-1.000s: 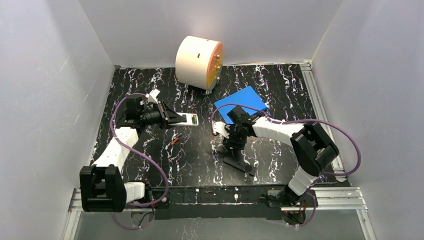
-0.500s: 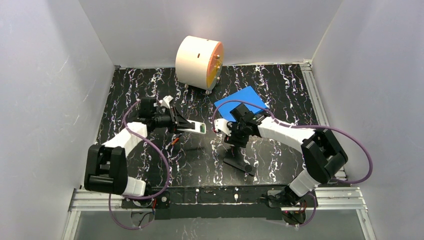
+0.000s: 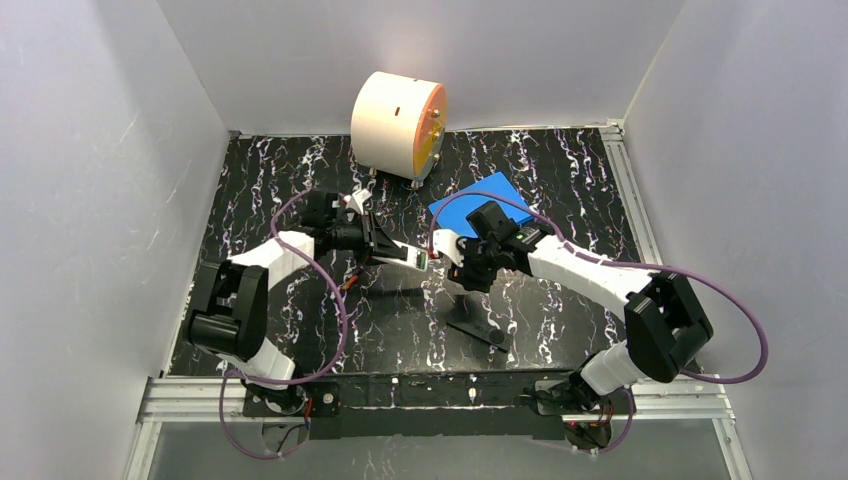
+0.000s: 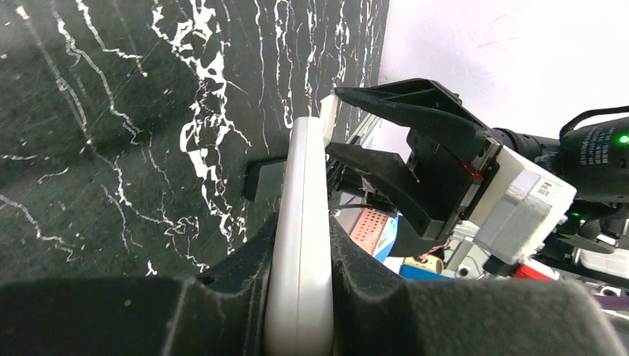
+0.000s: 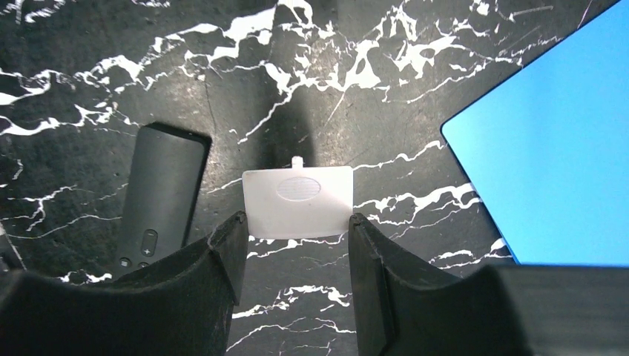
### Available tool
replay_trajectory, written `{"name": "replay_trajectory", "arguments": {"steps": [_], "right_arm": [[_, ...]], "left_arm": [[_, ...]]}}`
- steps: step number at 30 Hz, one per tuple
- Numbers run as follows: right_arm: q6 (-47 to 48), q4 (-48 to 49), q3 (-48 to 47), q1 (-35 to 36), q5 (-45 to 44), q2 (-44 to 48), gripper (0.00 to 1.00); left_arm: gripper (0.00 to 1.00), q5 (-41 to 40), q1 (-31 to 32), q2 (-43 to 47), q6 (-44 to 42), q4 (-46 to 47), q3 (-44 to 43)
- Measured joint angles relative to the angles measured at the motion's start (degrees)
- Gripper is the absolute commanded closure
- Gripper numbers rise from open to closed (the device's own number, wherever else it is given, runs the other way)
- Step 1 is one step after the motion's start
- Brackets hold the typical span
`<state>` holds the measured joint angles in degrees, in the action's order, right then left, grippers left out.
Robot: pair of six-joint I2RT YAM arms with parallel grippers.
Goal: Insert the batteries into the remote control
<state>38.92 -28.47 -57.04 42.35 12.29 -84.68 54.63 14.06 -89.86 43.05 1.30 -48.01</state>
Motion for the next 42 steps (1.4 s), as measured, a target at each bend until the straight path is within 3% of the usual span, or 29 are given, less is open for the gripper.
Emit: {"name": "replay_trajectory", "arguments": {"steps": [16,42], "right_arm": [[-2.75,2.21,-1.4,0.0,5.14,0.98,0.55],[-5.09,6.45,-1.7,0.0,8.48,0.94,0.54]], "left_arm": [[1.0,-4.59,8.63,-2.95,-3.5,1.97,-0.72],[1.0,-6.67,10.56,-2.91,3.41,11.82,2.25]]}}
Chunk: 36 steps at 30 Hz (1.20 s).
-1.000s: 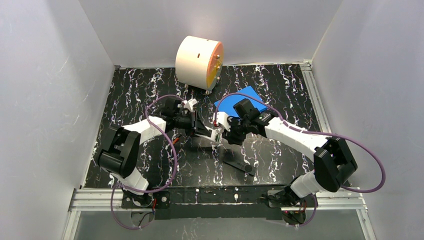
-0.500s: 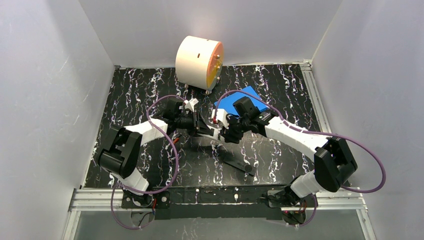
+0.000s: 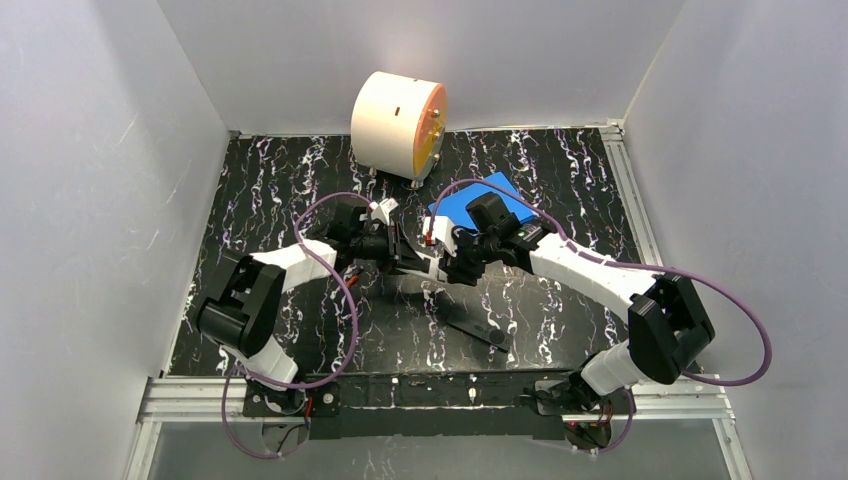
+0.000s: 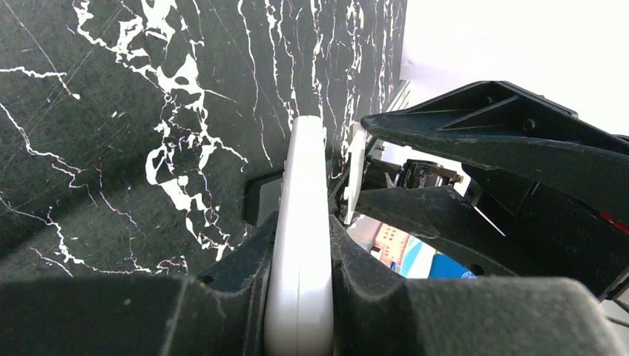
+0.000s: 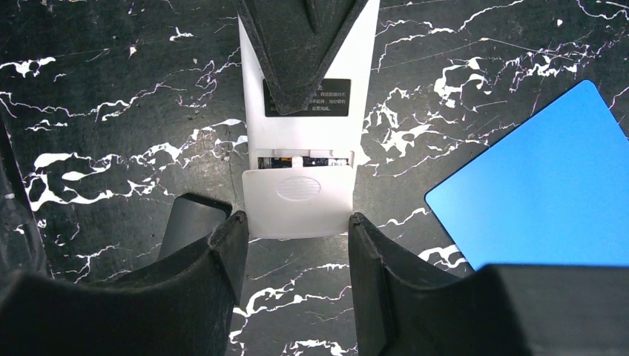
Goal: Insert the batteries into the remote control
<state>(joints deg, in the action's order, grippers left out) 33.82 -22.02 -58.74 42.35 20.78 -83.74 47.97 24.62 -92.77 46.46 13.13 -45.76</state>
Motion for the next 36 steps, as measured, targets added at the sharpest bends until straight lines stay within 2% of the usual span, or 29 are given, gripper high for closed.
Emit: {"name": "replay_trajectory", "arguments": {"steps": [36], "right_arm": [[0.63,1.22,0.46,0.04,-1.36,-0.15,0.53]], "left_arm": [[1.0,0.02,0.11,2.03,2.47,2.05,1.57]]}}
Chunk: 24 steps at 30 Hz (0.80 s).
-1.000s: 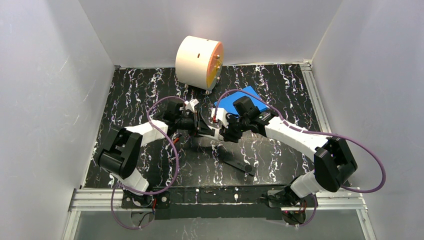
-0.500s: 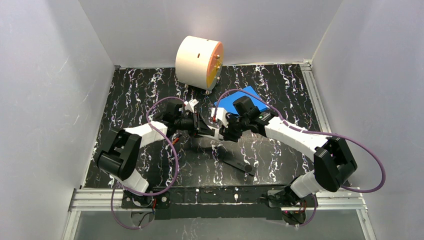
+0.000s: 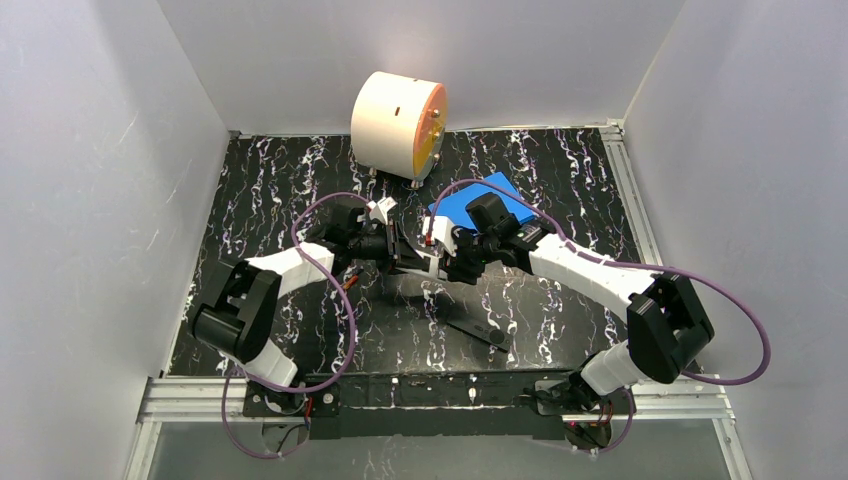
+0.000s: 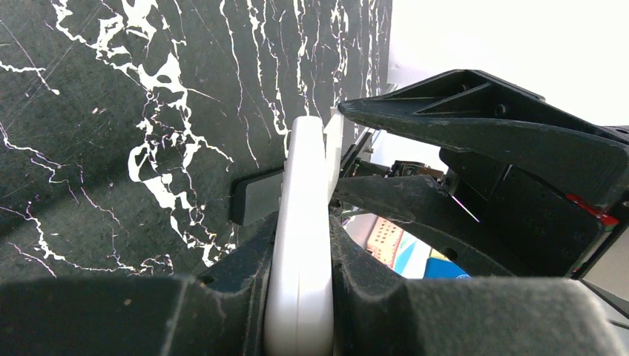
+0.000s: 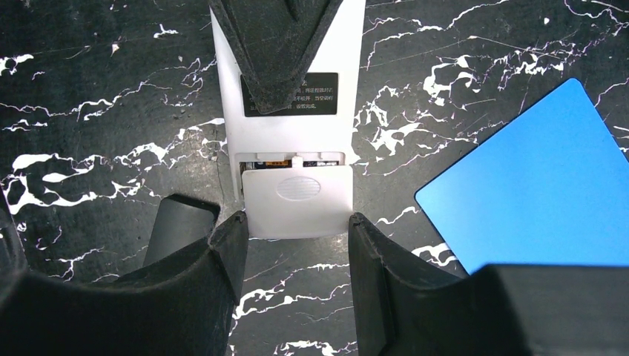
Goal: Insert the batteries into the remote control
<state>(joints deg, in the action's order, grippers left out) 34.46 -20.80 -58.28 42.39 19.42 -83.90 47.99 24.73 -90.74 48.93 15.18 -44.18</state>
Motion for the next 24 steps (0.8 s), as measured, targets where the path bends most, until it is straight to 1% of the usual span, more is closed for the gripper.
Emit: {"name": "replay_trajectory", "arguments": {"steps": [24], "right_arm": [[0.04,0.0,0.0,0.42,-0.15,-0.63,0.53]], "left_arm": [[1.0,0.24,0.39,0.48,1.27,1.53,1.18]]}}
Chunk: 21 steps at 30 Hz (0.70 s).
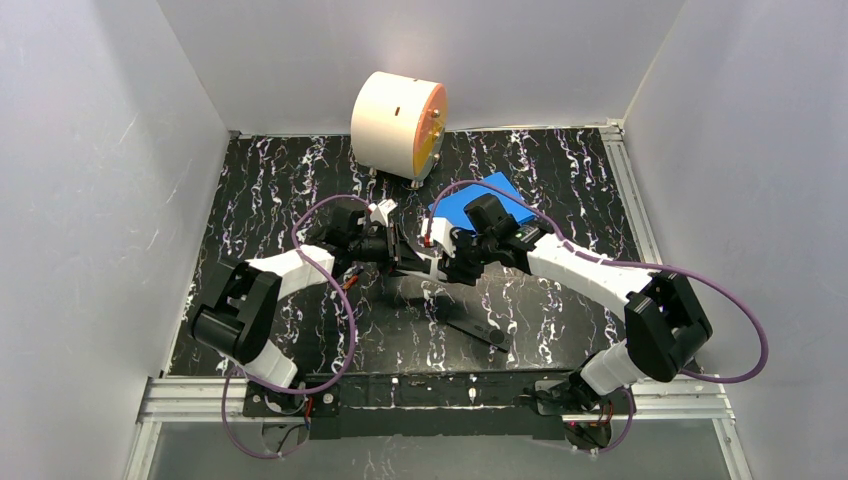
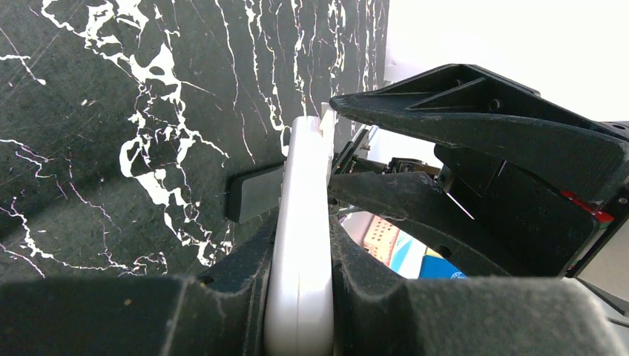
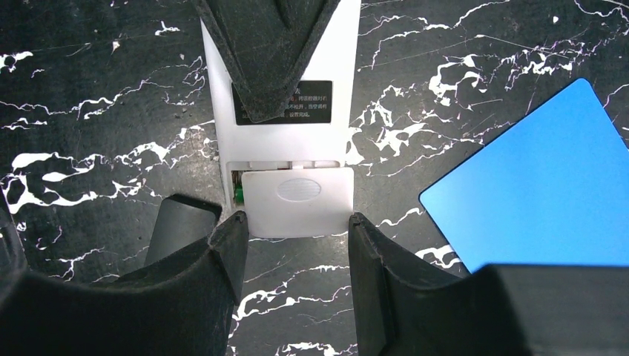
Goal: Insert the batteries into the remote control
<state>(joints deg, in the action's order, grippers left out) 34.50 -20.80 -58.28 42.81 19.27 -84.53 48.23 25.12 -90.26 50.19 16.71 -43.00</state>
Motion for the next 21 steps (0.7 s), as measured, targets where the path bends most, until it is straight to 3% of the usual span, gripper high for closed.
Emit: {"name": "replay_trajectory", "arguments": {"steps": [21], "right_arm": [[0.24,0.02,0.76,0.87,-1.05,0.0,0.53]], "left_arm": [[1.0,-0.68,0.39,0.0,0.7,-0.09,0.0]]}}
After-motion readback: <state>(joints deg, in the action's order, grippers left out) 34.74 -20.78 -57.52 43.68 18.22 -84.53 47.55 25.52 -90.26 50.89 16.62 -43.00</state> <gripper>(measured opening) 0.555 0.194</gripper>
